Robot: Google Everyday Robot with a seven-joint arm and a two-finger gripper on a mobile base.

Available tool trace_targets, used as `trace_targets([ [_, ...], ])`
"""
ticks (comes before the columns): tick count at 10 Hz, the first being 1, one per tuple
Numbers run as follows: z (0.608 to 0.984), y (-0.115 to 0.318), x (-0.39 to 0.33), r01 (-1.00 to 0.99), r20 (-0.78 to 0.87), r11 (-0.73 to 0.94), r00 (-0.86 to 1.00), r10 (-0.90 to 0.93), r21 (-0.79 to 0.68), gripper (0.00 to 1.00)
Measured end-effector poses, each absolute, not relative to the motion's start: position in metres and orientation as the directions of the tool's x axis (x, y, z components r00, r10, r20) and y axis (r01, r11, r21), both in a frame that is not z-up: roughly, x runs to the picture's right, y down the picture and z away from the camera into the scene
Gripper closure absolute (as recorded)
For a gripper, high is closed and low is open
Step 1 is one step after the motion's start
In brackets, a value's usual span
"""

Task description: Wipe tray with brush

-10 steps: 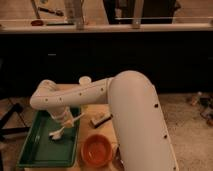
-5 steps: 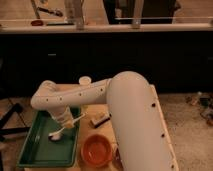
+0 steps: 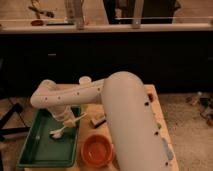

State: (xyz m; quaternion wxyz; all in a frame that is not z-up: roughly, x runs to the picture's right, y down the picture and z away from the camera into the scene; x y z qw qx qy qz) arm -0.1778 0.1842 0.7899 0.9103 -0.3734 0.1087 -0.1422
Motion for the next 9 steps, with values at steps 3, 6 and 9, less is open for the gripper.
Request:
trace_targets([
  [3,0.803,0.167,-0.171,0.143,-0.197,0.669,0.892,-0.406,-0.73,1.0],
  [6,0.793,0.155,-0.193,0.198,-0.174,0.677,0.881,-0.44,-0.709,1.0],
  [9,0.772,0.157,-0.222,0.283,-0.105,0.683,0.877,-0.468,-0.674,1.0],
])
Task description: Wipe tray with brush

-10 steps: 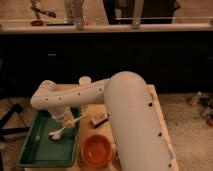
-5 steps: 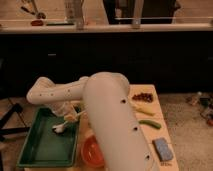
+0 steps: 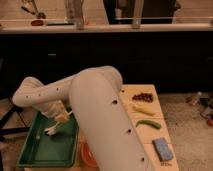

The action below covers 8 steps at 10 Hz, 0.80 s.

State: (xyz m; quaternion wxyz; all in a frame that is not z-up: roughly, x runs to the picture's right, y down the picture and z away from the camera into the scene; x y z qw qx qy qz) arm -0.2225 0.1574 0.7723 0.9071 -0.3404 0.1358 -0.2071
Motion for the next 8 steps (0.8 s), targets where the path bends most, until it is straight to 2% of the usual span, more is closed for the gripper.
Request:
trace_targets([
  [3,0.77,0.174,-0.247,0.356,-0.035,0.644,0.859,-0.511,-0.677,1.0],
  [8,0.779,0.204,-0.21,0.314,-0.041,0.602,0.865,-0.501,-0.734,1.0],
])
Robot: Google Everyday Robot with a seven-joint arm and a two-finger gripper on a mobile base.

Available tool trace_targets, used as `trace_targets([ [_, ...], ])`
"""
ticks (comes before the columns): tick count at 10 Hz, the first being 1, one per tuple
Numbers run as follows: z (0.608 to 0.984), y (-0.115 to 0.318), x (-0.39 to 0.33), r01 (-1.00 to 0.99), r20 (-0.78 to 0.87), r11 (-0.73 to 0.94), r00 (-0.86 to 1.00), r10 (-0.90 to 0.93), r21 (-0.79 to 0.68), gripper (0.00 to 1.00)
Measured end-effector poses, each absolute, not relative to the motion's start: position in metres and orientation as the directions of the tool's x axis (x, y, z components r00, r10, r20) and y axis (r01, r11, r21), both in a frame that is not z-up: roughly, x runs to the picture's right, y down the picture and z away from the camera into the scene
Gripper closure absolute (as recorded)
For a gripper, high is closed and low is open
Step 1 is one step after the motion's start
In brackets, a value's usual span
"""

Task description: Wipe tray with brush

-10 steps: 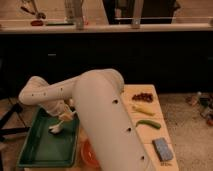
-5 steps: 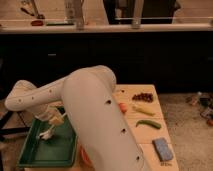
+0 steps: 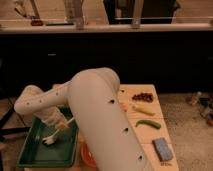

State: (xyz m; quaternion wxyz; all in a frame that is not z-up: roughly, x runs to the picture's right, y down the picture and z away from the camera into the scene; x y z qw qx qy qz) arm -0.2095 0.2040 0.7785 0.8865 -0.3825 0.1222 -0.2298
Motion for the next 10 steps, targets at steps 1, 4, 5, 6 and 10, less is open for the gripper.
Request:
trace_targets([
  [1,0.777,0.208,-0.197,0.286,-0.059,0.603,0.872,-0.487,-0.744,1.0],
  [4,0.775,0.205,-0.169,0.217,-0.113,0.622,0.887,-0.447,-0.753,1.0],
  [5,0.776,0.201,-0.159,0.191,-0.136,0.63,0.892,-0.432,-0.753,1.0],
  [6,0.78,0.193,-0.151,0.169,-0.154,0.638,0.895,-0.418,-0.752,1.0],
  [10,0.795,0.157,-0.156,0.165,-0.174,0.654,0.89,-0.422,-0.739,1.0],
])
